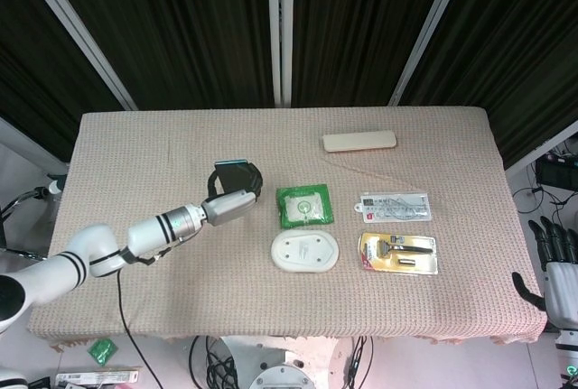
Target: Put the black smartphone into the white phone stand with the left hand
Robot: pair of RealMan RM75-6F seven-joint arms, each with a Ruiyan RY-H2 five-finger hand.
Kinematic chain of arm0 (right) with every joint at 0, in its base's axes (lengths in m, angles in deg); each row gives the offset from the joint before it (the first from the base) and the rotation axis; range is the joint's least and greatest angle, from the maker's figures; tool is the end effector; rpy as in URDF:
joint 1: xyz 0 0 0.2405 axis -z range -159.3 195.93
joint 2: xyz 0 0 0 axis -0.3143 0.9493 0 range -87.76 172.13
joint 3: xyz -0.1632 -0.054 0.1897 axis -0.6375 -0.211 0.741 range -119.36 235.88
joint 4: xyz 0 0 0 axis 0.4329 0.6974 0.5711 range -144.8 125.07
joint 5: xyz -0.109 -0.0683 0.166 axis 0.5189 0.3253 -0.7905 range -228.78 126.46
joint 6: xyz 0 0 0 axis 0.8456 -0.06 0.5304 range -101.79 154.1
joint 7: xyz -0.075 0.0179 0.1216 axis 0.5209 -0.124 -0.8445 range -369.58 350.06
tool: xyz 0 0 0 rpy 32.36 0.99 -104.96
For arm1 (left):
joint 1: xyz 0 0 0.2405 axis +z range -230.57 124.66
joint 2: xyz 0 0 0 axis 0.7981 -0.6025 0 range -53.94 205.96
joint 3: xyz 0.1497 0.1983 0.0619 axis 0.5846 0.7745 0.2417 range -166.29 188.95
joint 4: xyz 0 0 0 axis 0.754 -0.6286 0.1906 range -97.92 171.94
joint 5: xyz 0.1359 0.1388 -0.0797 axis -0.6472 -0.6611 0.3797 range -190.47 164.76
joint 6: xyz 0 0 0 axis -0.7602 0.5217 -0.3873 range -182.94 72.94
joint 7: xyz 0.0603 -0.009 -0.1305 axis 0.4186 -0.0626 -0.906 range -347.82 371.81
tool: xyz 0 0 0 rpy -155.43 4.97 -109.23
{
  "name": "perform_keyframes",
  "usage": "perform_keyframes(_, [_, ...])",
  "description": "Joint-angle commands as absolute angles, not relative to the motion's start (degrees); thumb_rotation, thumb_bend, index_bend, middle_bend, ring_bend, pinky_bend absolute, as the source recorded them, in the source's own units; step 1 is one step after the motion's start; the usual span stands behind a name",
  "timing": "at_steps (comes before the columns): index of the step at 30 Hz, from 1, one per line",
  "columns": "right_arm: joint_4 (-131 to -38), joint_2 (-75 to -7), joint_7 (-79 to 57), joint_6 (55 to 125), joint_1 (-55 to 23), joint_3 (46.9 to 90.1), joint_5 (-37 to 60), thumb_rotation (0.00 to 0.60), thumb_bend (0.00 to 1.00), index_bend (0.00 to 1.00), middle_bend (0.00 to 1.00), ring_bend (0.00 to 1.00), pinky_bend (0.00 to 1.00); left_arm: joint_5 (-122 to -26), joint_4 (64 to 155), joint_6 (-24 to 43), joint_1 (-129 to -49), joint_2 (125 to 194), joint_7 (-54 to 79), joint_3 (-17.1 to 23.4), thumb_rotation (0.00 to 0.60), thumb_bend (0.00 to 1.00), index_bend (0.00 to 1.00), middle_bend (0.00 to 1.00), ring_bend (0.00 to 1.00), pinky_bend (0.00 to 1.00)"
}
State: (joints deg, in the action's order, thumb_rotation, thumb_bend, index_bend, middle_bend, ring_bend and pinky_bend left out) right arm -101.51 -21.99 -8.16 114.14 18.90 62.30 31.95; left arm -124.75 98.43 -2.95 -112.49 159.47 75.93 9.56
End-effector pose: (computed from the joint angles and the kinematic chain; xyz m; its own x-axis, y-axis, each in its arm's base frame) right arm -0.3312 -0.1543 0.1724 0.4310 0.0278 0.9019 -0.8964 0.1278 0.4244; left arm -0.1000 0.3949 0.0044 0.4194 -0.8708 -0.2566 -0.6879 -0.1204 -0.7158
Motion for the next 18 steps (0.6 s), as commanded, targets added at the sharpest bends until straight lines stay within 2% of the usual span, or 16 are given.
perform_keyframes(1, [-101.39,-22.05,-8.24,113.96,18.85,62.3,31.91,0.6,0.21,0.0,0.0,0.0,0.0,-123.91,97.91,-2.91,-112.23,160.04,75.5,9.36,0.6,0.43,0.59,0.62,0.51,0.54])
perform_keyframes(18, [-101.38,-22.12,-7.91,112.57,18.33,62.42,31.3,0.6,0.21,0.0,0.0,0.0,0.0,-122.67,95.67,-2.41,-111.78,161.72,74.19,10.52,0.6,0.43,0.59,0.62,0.51,0.53])
